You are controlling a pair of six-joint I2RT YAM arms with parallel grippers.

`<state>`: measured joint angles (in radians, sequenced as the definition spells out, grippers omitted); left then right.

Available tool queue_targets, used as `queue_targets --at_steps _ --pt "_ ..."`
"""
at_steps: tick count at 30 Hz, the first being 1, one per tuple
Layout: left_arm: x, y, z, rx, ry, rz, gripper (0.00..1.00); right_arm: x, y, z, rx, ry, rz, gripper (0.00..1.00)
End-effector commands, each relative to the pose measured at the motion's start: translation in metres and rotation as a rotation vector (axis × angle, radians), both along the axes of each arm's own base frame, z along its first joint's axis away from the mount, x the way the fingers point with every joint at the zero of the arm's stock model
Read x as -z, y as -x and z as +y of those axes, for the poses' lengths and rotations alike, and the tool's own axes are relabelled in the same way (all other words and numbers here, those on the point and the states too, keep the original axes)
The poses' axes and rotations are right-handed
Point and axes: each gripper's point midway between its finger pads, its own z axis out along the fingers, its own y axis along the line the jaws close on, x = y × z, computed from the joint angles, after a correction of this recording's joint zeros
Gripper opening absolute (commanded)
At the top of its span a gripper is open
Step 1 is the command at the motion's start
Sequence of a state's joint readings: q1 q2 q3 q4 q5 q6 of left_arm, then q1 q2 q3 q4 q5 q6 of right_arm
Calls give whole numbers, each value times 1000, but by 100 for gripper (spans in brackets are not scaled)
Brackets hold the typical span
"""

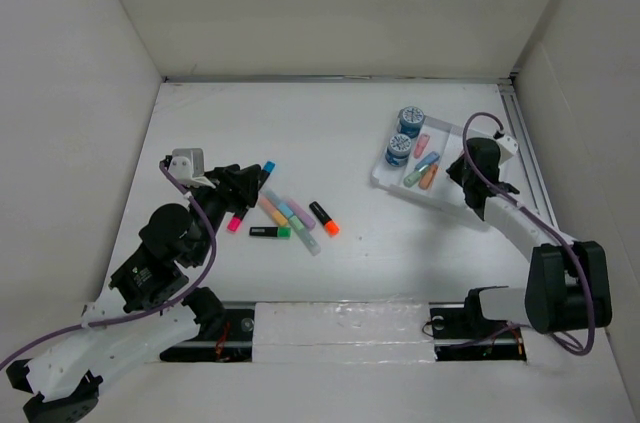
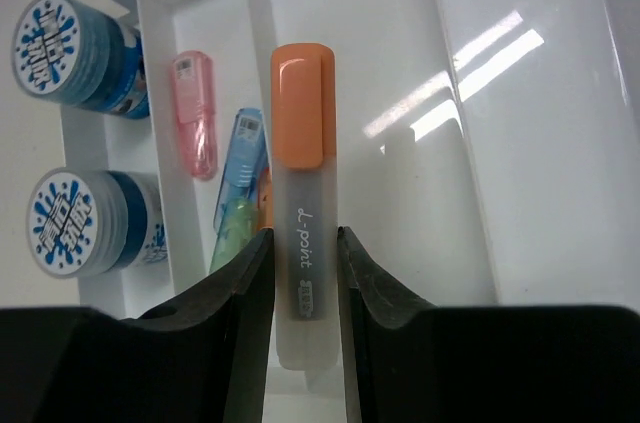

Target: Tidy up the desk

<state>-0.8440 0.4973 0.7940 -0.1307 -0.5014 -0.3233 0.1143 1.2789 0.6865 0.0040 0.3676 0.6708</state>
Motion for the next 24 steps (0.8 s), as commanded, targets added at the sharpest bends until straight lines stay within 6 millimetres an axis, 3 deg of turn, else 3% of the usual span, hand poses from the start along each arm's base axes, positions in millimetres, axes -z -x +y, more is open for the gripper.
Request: queue_targets --at_steps 1,4,8,10,13,16,17,20,21,22,24 --pt "-11 -1 0 -4 30 -30 46 -13 -14 4 -51 -83 -54 12" --pt "-12 0 1 -4 36 -35 46 -9 -16 -4 -30 -105 -46 23" --pt "-13 0 2 -4 37 -36 46 -11 -18 -5 -37 -108 -56 61" --pt "-12 0 1 -2 35 -34 47 -15 -18 -5 -46 -99 -66 67" --pt "-12 0 1 -4 35 -34 47 -35 -16 19 -146 -96 -136 64" --pt "-12 0 2 -10 35 -34 47 -58 -9 78 -363 -111 -206 24" --pt "-11 -1 2 -11 33 -32 47 -67 -3 115 -475 -127 -235 4" --pt "-12 -1 4 -20 40 -32 47 -78 15 185 -684 -147 -284 0" --pt "-12 -1 4 -22 41 -33 47 -68 34 227 -790 -150 -258 0" --pt "-12 -1 5 -29 40 -32 47 -73 38 249 -835 -142 -272 0" --pt "-12 -1 6 -32 43 -32 47 -68 61 297 -941 -119 -254 10"
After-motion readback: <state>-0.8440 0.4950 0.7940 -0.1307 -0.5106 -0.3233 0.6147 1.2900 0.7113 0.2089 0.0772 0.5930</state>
